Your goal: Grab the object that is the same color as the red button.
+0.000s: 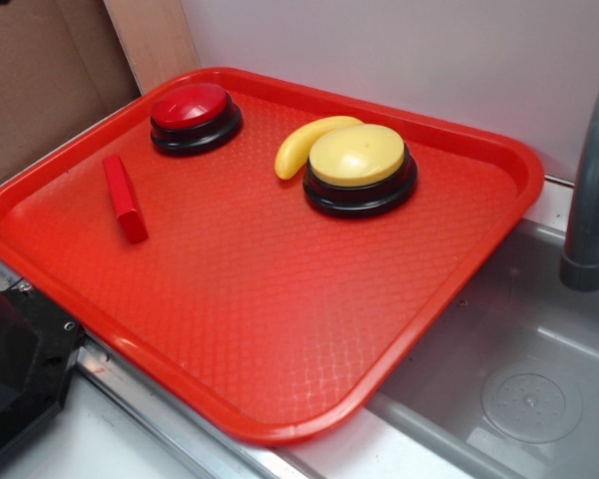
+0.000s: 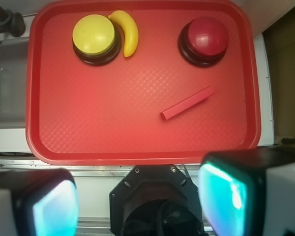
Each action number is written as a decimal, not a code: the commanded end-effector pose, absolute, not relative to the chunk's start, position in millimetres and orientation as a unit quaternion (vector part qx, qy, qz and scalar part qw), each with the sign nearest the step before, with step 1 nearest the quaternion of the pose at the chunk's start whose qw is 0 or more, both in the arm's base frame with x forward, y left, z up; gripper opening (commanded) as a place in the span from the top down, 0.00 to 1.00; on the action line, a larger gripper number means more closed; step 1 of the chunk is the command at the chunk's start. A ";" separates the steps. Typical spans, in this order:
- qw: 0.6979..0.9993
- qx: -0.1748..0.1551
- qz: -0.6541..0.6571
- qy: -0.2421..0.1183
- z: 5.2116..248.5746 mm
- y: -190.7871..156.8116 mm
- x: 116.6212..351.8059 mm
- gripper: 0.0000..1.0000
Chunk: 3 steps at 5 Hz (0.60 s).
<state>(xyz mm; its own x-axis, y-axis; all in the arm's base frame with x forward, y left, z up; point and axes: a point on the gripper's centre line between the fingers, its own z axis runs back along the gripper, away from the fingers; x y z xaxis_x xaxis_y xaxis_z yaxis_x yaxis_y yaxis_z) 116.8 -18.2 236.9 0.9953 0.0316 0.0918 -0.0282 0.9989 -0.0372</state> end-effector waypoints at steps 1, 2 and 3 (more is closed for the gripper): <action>0.999 -0.018 0.015 -0.046 236.9 -18.2 116.8 0.00; 0.993 -0.031 0.098 -0.050 218.1 -1.7 134.7 0.00; 0.978 -0.040 0.195 -0.059 195.3 17.9 148.8 0.00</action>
